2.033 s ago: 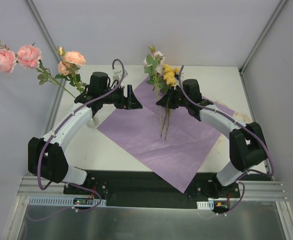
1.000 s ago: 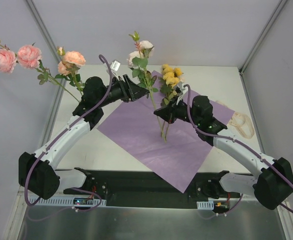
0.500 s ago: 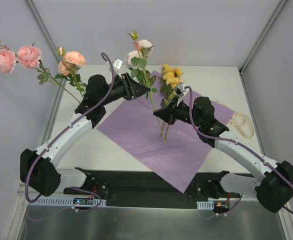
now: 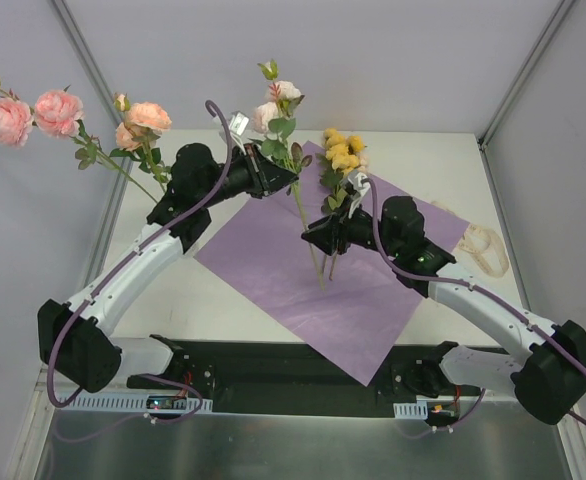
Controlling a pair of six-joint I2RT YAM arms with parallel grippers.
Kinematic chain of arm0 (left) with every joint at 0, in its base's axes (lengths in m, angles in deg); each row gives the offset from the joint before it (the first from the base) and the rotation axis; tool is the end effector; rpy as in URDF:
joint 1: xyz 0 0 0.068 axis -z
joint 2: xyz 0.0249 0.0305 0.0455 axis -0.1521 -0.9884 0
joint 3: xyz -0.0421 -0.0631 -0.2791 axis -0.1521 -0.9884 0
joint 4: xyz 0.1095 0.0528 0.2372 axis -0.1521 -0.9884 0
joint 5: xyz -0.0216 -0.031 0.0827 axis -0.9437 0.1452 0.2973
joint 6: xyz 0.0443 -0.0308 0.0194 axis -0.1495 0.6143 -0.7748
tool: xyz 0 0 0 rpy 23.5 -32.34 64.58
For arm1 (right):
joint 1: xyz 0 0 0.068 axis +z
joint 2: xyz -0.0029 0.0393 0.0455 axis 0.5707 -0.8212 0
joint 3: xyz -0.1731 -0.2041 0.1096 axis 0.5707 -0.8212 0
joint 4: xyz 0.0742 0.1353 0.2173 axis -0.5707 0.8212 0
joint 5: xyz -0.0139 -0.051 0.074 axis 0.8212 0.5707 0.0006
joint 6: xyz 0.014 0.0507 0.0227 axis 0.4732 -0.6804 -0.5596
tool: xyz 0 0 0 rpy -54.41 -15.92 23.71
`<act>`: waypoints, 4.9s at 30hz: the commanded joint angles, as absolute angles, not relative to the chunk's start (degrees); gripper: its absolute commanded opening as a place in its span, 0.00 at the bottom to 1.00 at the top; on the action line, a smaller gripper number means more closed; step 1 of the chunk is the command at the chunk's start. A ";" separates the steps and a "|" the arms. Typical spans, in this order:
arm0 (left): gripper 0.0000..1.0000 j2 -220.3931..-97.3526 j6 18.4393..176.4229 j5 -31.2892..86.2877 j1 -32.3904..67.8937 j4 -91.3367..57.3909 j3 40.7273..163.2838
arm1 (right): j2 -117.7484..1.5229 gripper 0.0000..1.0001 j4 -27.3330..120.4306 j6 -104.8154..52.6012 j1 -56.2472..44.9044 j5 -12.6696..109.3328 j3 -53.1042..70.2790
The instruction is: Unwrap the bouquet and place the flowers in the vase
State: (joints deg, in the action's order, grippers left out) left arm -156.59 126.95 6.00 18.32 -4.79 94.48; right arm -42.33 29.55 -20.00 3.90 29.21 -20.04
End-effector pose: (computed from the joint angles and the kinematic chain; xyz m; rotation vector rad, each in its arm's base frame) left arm 0.2613 -0.1560 0.4158 0.2663 1.6132 -1.3183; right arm 0.1989 0.1827 0.3435 -0.8873 1.4224 0.8988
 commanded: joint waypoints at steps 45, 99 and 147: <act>0.00 -134.44 68.10 79.44 17.80 -4.40 102.88 | -39.87 0.78 37.52 -15.78 4.40 36.02 -16.69; 0.00 -141.30 77.41 93.68 12.87 1.49 91.98 | -44.79 0.78 36.37 -17.01 4.31 34.79 -15.89; 0.95 -121.52 93.76 18.90 12.52 -30.15 94.95 | -58.31 0.97 50.34 -30.18 -4.73 42.17 -9.39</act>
